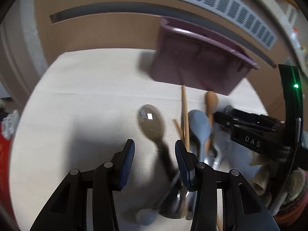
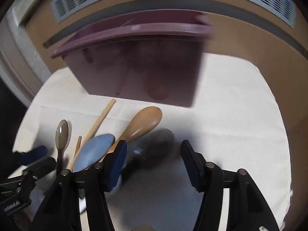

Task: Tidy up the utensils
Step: 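Grasp a wooden chopstick with the left tool while the right tool grasps a smoky translucent spoon, then lift the chopstick with the left tool while the right tool lifts the smoky spoon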

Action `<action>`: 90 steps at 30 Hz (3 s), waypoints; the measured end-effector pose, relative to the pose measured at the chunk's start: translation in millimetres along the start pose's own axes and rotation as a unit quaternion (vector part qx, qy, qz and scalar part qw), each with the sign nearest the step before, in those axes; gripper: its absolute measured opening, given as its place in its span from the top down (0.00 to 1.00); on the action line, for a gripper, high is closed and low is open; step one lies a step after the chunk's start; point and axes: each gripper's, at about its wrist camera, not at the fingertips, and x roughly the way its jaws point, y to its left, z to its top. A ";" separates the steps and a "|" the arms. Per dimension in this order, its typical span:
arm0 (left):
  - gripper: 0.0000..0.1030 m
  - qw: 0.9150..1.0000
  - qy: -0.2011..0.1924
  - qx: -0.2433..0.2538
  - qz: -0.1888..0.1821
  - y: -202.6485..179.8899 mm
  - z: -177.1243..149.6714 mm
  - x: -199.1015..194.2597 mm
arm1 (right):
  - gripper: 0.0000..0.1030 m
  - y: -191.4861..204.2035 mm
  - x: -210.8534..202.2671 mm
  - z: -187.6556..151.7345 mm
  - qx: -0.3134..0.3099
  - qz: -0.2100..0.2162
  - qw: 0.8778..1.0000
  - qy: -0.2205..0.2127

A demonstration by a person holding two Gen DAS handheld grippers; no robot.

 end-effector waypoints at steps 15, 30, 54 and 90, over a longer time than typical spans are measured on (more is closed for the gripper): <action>0.65 0.998 0.022 0.056 0.001 -26.6 34.4 45.2 | 0.63 -47.4 -58.6 -35.3 -0.052 0.007 0.997 -0.055; 0.69 0.989 -0.028 0.104 -0.099 -30.1 -4.2 -14.6 | 0.61 -37.6 -62.2 -37.1 -0.123 0.090 0.987 -0.045; 0.94 0.994 0.025 0.105 -0.018 -38.8 -1.7 18.2 | 0.60 -44.1 -38.7 -49.0 0.088 0.051 0.995 0.023; 0.95 0.995 0.066 0.066 -0.030 -33.5 9.6 20.0 | 0.70 -18.1 -81.8 -63.3 -0.070 0.002 0.992 -0.108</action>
